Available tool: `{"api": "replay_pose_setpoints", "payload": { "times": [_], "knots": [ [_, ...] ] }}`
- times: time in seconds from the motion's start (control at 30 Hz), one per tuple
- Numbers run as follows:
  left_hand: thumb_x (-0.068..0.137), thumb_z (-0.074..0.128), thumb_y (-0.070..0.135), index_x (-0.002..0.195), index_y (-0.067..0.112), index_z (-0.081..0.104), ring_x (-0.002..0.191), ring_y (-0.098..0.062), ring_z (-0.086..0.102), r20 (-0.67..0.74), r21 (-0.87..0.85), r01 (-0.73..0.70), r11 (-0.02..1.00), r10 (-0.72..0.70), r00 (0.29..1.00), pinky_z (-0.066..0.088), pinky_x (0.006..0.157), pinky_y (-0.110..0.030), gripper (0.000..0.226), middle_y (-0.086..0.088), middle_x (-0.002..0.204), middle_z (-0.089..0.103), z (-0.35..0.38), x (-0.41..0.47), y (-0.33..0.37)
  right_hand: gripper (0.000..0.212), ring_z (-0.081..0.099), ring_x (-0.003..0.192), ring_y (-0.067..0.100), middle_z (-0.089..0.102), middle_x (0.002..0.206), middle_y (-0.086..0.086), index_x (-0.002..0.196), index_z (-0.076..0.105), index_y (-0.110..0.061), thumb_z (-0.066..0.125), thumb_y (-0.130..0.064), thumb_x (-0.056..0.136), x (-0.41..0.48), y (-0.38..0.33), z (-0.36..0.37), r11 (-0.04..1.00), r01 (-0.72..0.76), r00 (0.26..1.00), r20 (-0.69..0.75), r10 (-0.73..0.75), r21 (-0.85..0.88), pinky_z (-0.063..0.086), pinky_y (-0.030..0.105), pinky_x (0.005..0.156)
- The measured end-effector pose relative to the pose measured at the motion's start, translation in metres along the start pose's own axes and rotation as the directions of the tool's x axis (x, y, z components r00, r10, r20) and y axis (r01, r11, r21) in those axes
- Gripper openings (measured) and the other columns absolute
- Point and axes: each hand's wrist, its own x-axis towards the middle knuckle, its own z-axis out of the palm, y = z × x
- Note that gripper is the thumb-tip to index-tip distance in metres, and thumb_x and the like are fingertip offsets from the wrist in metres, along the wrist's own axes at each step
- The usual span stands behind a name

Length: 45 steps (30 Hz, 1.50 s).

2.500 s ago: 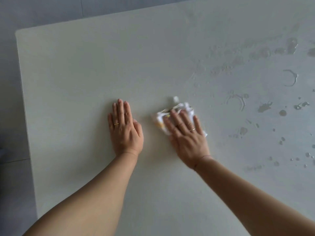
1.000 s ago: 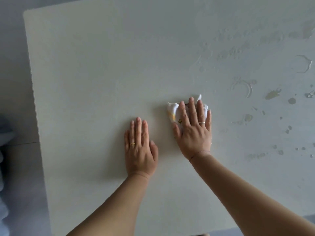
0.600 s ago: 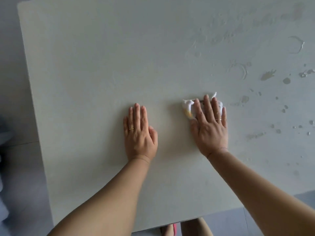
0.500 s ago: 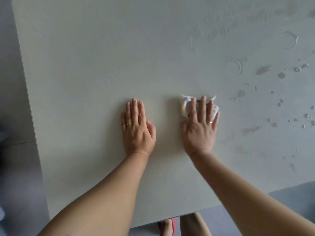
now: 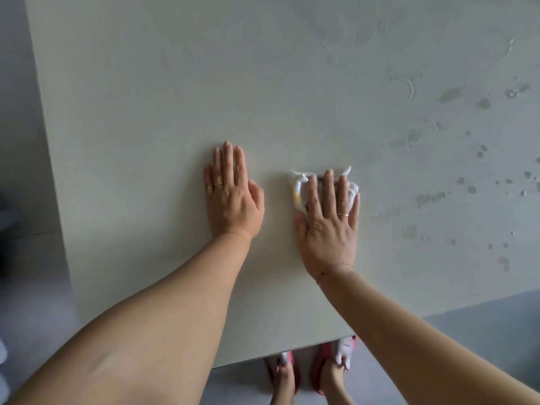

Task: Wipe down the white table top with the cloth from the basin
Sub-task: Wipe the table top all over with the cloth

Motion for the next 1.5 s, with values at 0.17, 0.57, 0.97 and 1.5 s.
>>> {"api": "replay_pose_setpoints", "payload": {
  "times": [0.17,0.57,0.97,1.5],
  "knots": [
    [0.088,0.035,0.021,0.147,0.006,0.026,0.145,-0.029,0.016,0.011,0.035,0.012,0.999,-0.012,1.000,0.010,0.117,-0.042,0.062,-0.013,0.157,0.020,-0.001,0.000,0.000,0.057,0.010,0.145,0.028,0.021,0.156,0.006,0.149,0.024,-0.022,0.033,-0.041,0.096,-0.014,0.027,-0.001,0.877,0.470,0.882,0.092,-0.463,-0.095,0.010,0.047,0.118],
    [0.090,0.030,0.026,0.147,0.003,0.025,0.144,-0.030,0.019,-0.010,0.015,0.072,0.997,-0.072,0.997,0.007,0.117,-0.044,0.062,-0.015,0.155,0.022,-0.004,-0.104,0.028,0.057,0.012,0.144,0.029,0.025,0.154,0.008,0.146,0.031,-0.021,0.038,-0.038,0.093,-0.083,0.015,0.006,0.962,0.274,0.961,0.026,-0.274,0.019,0.013,0.051,0.115],
    [0.087,0.030,0.028,0.145,0.000,0.031,0.142,-0.032,0.025,0.029,-0.009,0.120,0.993,-0.120,0.992,0.018,0.115,-0.046,0.064,-0.016,0.153,0.027,0.006,-0.136,0.029,0.059,0.011,0.144,0.031,0.022,0.155,0.011,0.147,0.028,-0.020,0.034,-0.039,0.091,-0.118,0.012,0.010,0.998,0.046,0.999,0.008,-0.046,0.044,0.008,0.050,0.115],
    [0.088,0.023,0.027,0.147,0.000,0.022,0.144,-0.032,0.018,0.057,0.091,0.120,0.989,-0.126,0.990,0.013,0.117,-0.045,0.065,-0.017,0.155,0.021,0.006,-0.136,0.031,0.065,0.012,0.144,0.030,0.022,0.155,0.006,0.147,0.030,-0.024,0.050,-0.025,0.084,-0.139,0.060,0.001,0.963,0.270,0.961,0.053,-0.271,0.019,0.009,0.048,0.116]
  ]
}}
